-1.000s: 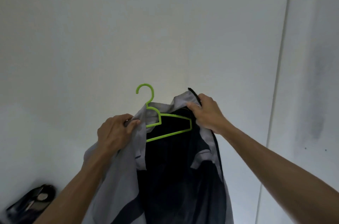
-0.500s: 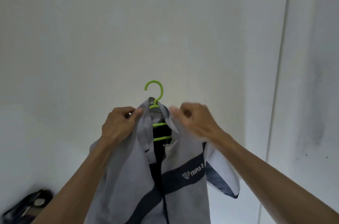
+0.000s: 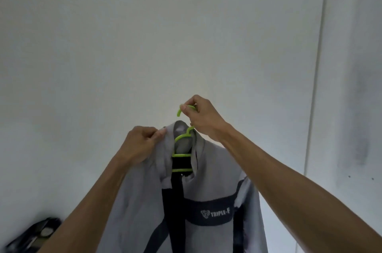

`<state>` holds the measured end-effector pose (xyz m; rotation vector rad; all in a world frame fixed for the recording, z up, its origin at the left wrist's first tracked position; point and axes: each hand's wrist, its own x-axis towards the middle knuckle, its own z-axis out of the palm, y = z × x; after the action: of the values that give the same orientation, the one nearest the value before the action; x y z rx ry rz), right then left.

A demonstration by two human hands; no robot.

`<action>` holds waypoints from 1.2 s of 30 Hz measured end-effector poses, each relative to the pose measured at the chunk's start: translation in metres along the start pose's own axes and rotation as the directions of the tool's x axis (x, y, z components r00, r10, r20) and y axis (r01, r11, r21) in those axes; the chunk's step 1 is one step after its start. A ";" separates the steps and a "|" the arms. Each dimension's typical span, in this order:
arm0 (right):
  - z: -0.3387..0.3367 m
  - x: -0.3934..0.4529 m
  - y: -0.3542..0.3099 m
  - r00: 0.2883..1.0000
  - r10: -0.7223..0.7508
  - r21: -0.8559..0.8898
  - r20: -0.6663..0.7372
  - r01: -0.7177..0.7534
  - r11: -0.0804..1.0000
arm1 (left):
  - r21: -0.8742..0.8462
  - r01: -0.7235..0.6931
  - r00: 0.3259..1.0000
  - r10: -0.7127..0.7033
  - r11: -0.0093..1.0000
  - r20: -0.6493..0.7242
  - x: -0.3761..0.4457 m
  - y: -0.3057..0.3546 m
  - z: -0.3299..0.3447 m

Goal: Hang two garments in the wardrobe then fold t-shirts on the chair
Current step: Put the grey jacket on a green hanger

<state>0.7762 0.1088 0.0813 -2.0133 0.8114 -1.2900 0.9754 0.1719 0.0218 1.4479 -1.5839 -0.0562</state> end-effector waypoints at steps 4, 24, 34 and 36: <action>0.013 0.002 -0.013 0.998 -0.045 -0.033 0.032 0.046 0.998 | 0.010 0.006 0.999 -0.007 1.000 0.046 -0.005 -0.004 0.009; -0.038 0.047 -0.031 0.892 -0.060 0.140 -0.449 0.136 0.981 | 0.304 0.086 0.996 -0.080 0.949 -0.031 -0.058 -0.072 0.061; -0.067 0.021 0.000 0.929 -0.036 -0.022 -0.367 0.030 0.999 | -0.048 0.092 0.888 -0.103 0.995 -0.449 -0.013 -0.044 0.013; -0.076 0.022 0.001 0.919 0.017 0.119 -0.394 0.033 0.992 | 0.014 0.104 0.917 -0.090 0.994 -0.389 -0.004 -0.053 -0.007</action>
<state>0.7127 0.0793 0.1187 -1.6822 0.8772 -1.7400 1.0189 0.1625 -0.0085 1.4586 -1.1929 0.1922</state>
